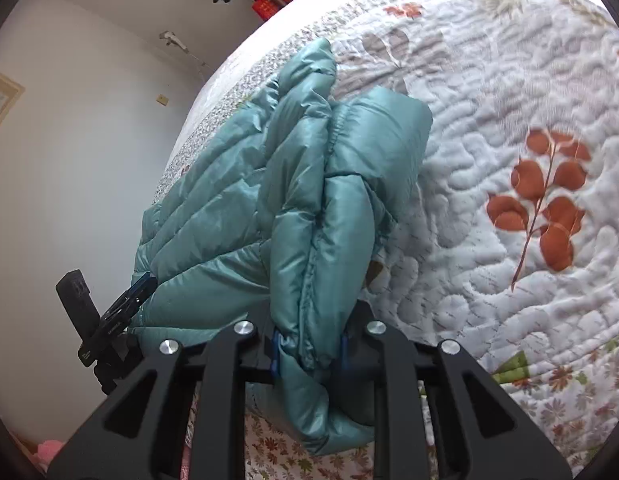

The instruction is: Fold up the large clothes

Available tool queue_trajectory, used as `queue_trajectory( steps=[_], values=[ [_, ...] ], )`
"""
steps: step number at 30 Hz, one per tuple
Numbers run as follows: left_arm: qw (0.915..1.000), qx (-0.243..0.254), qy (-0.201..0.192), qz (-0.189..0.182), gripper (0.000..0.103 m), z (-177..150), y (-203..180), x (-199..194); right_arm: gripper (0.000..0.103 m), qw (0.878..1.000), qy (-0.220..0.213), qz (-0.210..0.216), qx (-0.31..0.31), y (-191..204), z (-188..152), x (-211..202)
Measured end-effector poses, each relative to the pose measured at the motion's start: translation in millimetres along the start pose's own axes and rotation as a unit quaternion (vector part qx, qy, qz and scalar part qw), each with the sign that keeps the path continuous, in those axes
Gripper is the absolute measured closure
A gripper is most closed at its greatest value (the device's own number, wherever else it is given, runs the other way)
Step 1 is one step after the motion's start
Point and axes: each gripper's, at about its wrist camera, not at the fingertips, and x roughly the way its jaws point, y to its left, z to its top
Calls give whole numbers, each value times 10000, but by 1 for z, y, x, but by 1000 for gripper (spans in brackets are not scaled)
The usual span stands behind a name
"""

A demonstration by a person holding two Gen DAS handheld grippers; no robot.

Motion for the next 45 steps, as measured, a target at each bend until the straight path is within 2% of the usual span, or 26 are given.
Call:
queue_trajectory(
  steps=[2,7,14,20,29,31,33,36,40,45],
  values=[
    [10000,11,5,-5,21,0,0,1,84,9999,2,69,93,-4,0,0],
    [10000,-20,11,-43,21,-1,4,3,85,9999,-85,-103,-51,16,5,-13],
    [9999,-74,12,-109,21,-2,5,3,85,9952,-259,-521,-792,85,16,-44],
    [9998,-118,25,-183,21,-1,8,2,85,9816,-207,-884,-1678,164,19,-43],
    [9995,-122,88,-273,21,1,10,2,85,9562,189,-1082,-2712,252,10,-6],
    [9989,-196,130,-405,21,3,17,-3,85,9499,318,-1111,-2905,267,6,6],
    [9970,-311,167,-688,21,6,28,-12,85,9443,454,-1122,-3060,279,3,20],
    [9927,-579,9,-1060,21,12,52,-32,84,9382,618,-1085,-3227,290,-1,41],
    [9801,-1088,-263,-1639,21,23,86,-56,83,9299,891,-1025,-3419,301,-11,73],
    [9635,-1293,-345,-2317,21,42,102,-64,80,9176,1063,-1051,-3683,316,-30,111]
  ],
)
